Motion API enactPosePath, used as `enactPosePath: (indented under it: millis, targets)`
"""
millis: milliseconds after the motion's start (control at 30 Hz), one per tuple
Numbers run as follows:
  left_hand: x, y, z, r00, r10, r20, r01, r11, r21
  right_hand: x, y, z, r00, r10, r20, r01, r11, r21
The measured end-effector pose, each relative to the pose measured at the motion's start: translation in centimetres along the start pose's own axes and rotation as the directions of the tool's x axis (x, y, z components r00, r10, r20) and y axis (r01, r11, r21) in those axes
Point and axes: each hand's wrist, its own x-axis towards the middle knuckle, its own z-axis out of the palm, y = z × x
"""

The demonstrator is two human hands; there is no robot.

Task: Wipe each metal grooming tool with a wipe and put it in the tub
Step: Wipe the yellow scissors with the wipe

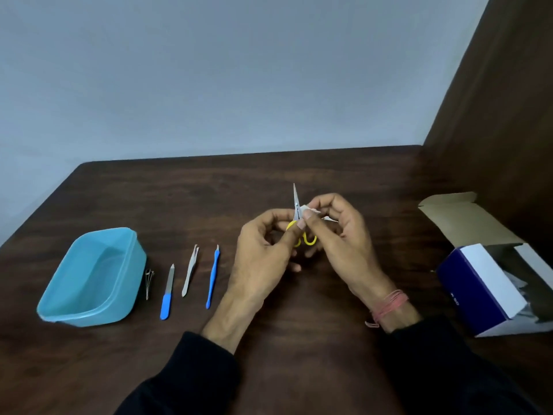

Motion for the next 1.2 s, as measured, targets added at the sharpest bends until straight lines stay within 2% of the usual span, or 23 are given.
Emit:
enactPosePath:
  millis: [167, 400, 500, 600, 700, 900, 1033, 1100, 1200]
  targets:
    - [0.5, -0.5, -1.0, 0.998, 0.056, 0.002, -0.056, 0.993, 0.106, 0.4, 0.2, 0.1, 1.000, 0.003, 0.021, -0.003, 1.000, 0.010]
    - [0.3, -0.4, -1.3, 0.994, 0.104, 0.044, -0.109, 0.987, 0.119, 0.3, -0.1, 0.2, 0.998, 0.035, 0.050, -0.038, 0.998, 0.053]
    - [0.4, -0.5, -1.4, 0.996, 0.073, 0.050, -0.076, 0.995, 0.059, 0.3, -0.3, 0.1, 0.998, 0.018, 0.056, -0.021, 0.999, 0.048]
    - [0.6, -0.5, -1.5, 0.998, 0.032, 0.063, -0.031, 0.999, -0.016, 0.2, -0.3, 0.0, 0.997, -0.076, 0.027, 0.078, 0.996, -0.053]
    - [0.6, -0.5, -1.5, 0.998, 0.054, 0.042, -0.055, 0.998, 0.027, 0.2, -0.2, 0.1, 0.990, -0.141, -0.010, 0.138, 0.980, -0.144]
    - [0.5, -0.5, -1.4, 0.999, 0.055, -0.002, -0.054, 0.996, 0.072, 0.0, -0.1, 0.1, 0.993, -0.118, 0.009, 0.118, 0.986, -0.121]
    - [0.4, -0.3, -1.4, 0.999, 0.038, -0.031, -0.037, 0.998, 0.051, 0.0, -0.3, 0.1, 0.994, -0.096, -0.045, 0.092, 0.992, -0.083]
    - [0.4, -0.3, -1.4, 0.999, 0.033, -0.025, -0.032, 0.998, 0.062, 0.0, -0.4, 0.1, 0.993, -0.089, -0.071, 0.086, 0.995, -0.047]
    - [0.3, -0.4, -1.4, 0.999, 0.044, -0.005, -0.043, 0.993, 0.109, 0.1, -0.5, 0.0, 0.994, -0.099, -0.050, 0.095, 0.992, -0.086]
